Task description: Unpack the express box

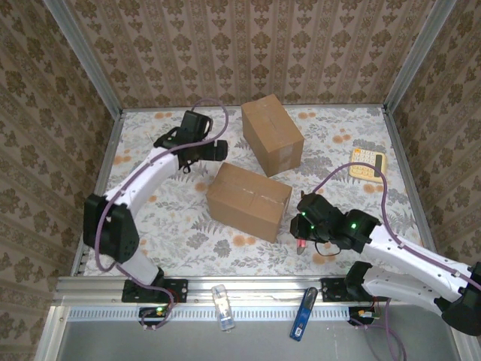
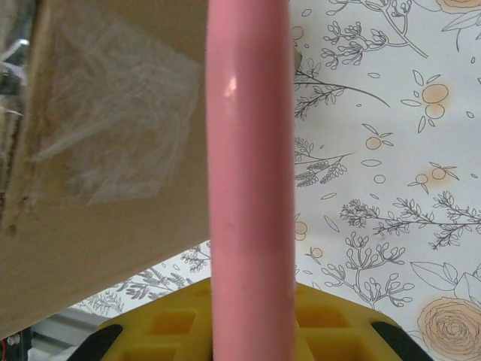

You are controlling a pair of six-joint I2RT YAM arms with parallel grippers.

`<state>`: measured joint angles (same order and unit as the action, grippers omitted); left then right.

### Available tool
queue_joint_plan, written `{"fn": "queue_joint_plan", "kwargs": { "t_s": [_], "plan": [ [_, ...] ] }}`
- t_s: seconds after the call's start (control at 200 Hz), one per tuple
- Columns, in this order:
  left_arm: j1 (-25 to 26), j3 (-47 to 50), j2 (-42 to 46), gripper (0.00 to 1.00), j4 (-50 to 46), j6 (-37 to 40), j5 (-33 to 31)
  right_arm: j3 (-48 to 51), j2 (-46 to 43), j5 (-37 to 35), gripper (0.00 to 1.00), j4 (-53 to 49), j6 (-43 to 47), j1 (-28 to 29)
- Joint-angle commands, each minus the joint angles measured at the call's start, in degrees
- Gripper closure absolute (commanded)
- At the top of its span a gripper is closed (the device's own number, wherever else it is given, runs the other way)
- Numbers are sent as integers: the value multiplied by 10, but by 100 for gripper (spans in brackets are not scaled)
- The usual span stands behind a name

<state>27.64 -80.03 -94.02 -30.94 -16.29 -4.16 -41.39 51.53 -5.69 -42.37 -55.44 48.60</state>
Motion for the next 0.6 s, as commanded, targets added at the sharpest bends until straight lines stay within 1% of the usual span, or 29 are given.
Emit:
{"fn": "queue_joint_plan", "kwargs": {
  "t_s": [0.0, 0.17, 0.345, 0.455, 0.595],
  "plan": [
    [-9, -29, -49, 5, 9, 35, 53, 21, -6, -36, 100, 10, -44, 25],
    [-10, -30, -81, 5, 30, 39, 66, 42, 3, -42, 100, 20, -100, 67],
    [-10, -16, -85, 6, 44, 33, 82, 30, 56, -46, 100, 68, -125, 100],
    [-10, 6, -72, 7, 44, 29, 86, 21, 82, -64, 100, 90, -135, 106],
    [-9, 64, -30, 7, 55, 17, 79, 11, 90, -93, 100, 100, -144, 106]
  ]
}}
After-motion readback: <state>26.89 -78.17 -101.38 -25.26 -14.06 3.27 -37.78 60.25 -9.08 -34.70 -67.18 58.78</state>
